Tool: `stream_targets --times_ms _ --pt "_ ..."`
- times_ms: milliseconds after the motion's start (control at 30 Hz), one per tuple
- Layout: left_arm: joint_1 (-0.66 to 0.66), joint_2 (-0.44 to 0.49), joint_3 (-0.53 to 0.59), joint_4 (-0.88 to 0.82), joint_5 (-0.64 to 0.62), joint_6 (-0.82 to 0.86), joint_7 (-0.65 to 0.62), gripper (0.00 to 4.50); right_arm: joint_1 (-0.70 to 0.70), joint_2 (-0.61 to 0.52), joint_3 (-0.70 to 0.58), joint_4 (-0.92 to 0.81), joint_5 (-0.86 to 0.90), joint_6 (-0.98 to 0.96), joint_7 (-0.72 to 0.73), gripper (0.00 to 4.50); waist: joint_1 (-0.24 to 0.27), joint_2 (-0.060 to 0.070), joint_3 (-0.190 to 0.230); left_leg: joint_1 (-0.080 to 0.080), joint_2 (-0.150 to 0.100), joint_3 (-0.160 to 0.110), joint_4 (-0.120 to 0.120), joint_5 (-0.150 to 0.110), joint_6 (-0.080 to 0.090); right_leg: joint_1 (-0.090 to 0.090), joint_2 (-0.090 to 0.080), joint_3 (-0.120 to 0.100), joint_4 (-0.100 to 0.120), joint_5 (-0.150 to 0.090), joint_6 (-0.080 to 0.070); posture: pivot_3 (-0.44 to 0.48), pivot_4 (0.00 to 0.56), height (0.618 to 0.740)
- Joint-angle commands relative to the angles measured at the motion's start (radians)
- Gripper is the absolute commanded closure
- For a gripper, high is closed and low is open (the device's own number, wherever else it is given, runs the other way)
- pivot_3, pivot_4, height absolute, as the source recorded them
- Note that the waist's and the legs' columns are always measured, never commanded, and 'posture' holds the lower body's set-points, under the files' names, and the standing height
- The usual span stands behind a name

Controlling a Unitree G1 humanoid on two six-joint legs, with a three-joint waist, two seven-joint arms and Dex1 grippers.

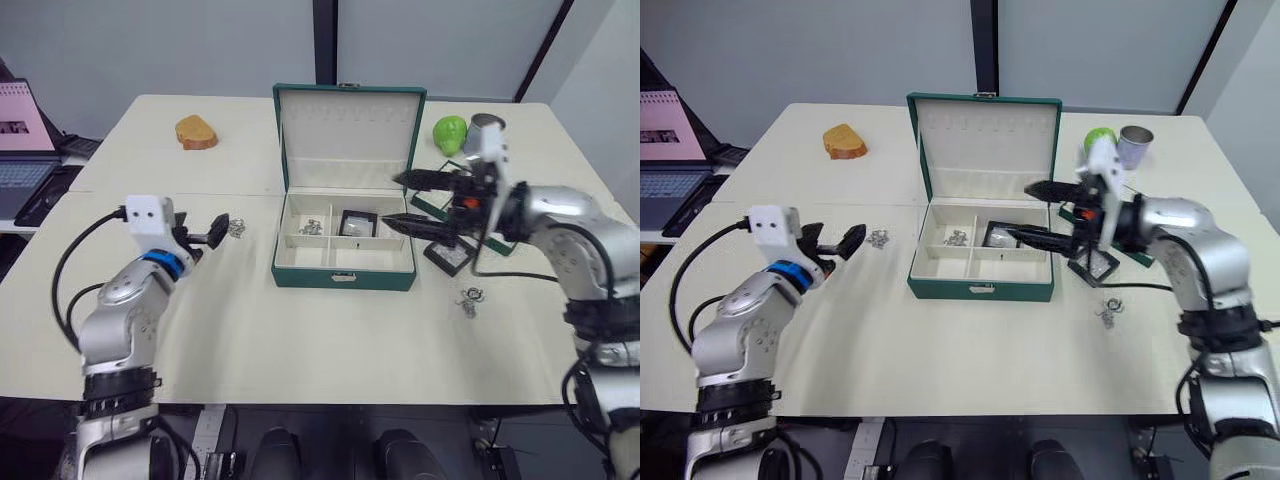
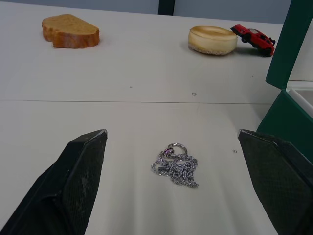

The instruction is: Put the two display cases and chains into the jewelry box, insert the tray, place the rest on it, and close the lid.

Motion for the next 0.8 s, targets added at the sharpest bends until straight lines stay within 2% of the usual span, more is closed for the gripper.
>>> stream_targets --times_ms 33,367,800 --pt "-0.026 -0.002 -0.009 0.026 0.035 -0.038 0.019 0.06 -0.057 0.047 0.022 0.004 -0.029 -0.002 -0.031 0.00 -0.001 0.000 0.000 0.000 0.000 0.000 0.000 0.000 0.000 0.000 0.000 0.000 0.000 0.000 0.000 0.000 0.150 0.740" --pt "-0.035 -0.039 -0.019 0.074 0.062 -0.062 0.029 0.06 -0.136 0.175 0.057 0.089 -0.084 -0.002 -0.072 0.00 -0.004 0.000 0.000 -0.001 0.001 0.000 0.001 0.000 0.000 -0.004 0.000 -0.001 0.003 0.000 0.000 0.000 0.150 0.740" --pt "-0.072 -0.051 -0.047 0.167 0.111 -0.114 0.039 0.06 -0.152 0.212 0.068 0.120 -0.134 -0.004 -0.063 0.00 -0.011 0.000 0.000 -0.001 0.000 0.001 0.001 0.000 0.000 -0.006 0.000 -0.001 0.006 0.000 0.000 0.000 0.150 0.740"
